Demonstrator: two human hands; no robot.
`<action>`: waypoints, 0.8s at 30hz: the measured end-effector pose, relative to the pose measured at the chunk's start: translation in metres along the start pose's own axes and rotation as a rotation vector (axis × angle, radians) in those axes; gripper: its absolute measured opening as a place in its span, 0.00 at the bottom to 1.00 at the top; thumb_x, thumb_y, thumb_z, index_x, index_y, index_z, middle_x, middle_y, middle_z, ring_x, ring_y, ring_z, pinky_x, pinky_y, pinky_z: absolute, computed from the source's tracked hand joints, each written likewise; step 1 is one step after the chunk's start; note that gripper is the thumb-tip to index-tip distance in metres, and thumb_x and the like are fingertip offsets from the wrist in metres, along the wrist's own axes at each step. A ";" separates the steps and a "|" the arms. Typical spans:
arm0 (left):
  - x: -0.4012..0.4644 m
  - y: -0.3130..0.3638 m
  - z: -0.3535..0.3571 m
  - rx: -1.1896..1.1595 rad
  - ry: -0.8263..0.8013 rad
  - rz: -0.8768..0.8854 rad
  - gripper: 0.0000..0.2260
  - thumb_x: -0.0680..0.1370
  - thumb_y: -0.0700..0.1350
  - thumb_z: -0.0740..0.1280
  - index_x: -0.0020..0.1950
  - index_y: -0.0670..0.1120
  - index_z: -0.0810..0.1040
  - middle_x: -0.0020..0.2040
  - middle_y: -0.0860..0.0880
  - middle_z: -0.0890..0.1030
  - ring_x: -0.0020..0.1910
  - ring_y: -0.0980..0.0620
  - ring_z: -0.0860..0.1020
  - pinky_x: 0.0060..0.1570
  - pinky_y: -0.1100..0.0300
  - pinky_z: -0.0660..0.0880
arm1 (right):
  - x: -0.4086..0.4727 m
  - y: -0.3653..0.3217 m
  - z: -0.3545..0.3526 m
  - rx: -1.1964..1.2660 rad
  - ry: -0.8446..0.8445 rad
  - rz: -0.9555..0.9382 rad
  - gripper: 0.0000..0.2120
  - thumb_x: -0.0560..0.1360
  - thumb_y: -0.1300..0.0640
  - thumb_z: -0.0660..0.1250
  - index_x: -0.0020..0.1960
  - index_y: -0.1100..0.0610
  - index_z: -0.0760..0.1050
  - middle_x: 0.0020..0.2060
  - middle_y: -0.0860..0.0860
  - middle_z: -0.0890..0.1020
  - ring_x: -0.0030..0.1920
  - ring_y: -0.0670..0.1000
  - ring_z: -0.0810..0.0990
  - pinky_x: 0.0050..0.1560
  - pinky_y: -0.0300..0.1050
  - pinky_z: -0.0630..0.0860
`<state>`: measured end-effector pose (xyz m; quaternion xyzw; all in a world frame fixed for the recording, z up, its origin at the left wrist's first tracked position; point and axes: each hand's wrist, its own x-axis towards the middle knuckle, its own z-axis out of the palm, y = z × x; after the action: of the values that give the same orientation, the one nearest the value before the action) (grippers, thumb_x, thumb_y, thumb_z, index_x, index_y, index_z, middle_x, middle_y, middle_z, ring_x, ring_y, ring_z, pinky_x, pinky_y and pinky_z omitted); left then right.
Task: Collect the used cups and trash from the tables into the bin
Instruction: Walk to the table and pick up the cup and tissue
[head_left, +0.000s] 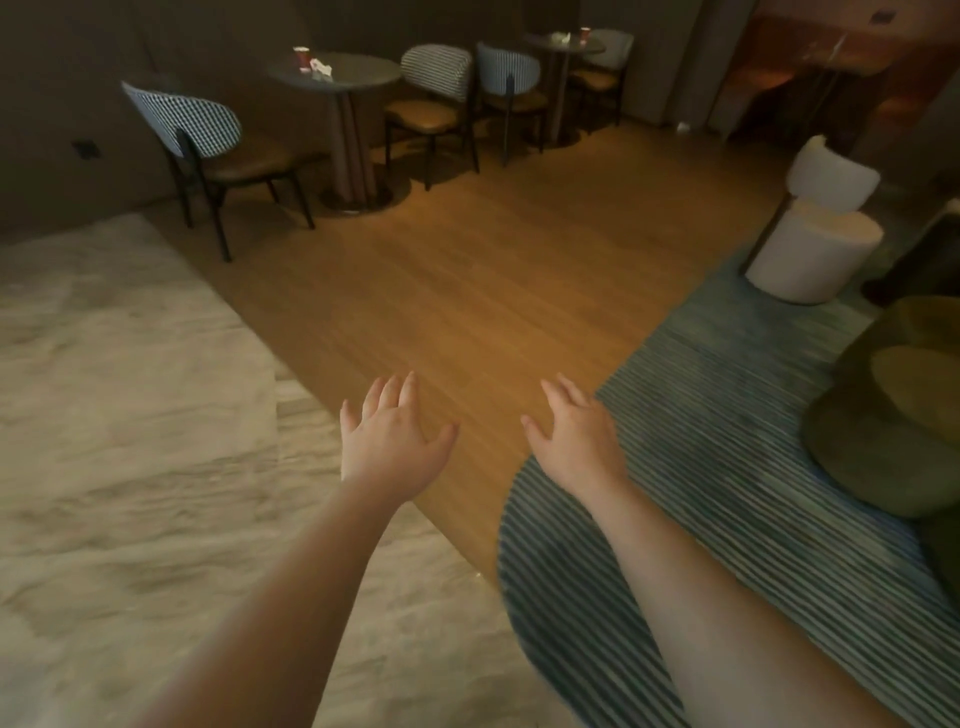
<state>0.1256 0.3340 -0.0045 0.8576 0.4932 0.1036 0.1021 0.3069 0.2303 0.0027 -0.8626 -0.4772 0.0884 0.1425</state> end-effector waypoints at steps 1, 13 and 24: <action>0.022 -0.004 -0.001 0.002 0.004 -0.007 0.37 0.74 0.68 0.50 0.77 0.49 0.52 0.77 0.49 0.57 0.76 0.49 0.50 0.72 0.41 0.46 | 0.024 -0.005 0.000 0.003 -0.004 -0.004 0.29 0.79 0.40 0.54 0.76 0.50 0.57 0.77 0.49 0.56 0.75 0.53 0.55 0.74 0.55 0.55; 0.352 -0.048 0.037 0.029 0.032 -0.108 0.36 0.74 0.67 0.51 0.77 0.49 0.51 0.77 0.48 0.57 0.76 0.48 0.51 0.71 0.40 0.48 | 0.372 -0.041 0.046 0.046 -0.002 -0.099 0.29 0.78 0.41 0.56 0.75 0.50 0.58 0.76 0.48 0.57 0.75 0.53 0.56 0.72 0.54 0.57; 0.655 -0.096 0.030 0.029 0.052 -0.173 0.36 0.75 0.67 0.50 0.76 0.47 0.52 0.76 0.46 0.58 0.76 0.47 0.52 0.71 0.39 0.49 | 0.693 -0.109 0.045 0.057 -0.044 -0.201 0.28 0.78 0.44 0.59 0.75 0.54 0.60 0.75 0.52 0.60 0.75 0.53 0.58 0.74 0.52 0.57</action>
<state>0.3770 0.9469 -0.0098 0.8101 0.5696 0.1093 0.0853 0.5734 0.8805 -0.0153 -0.8040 -0.5615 0.1061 0.1644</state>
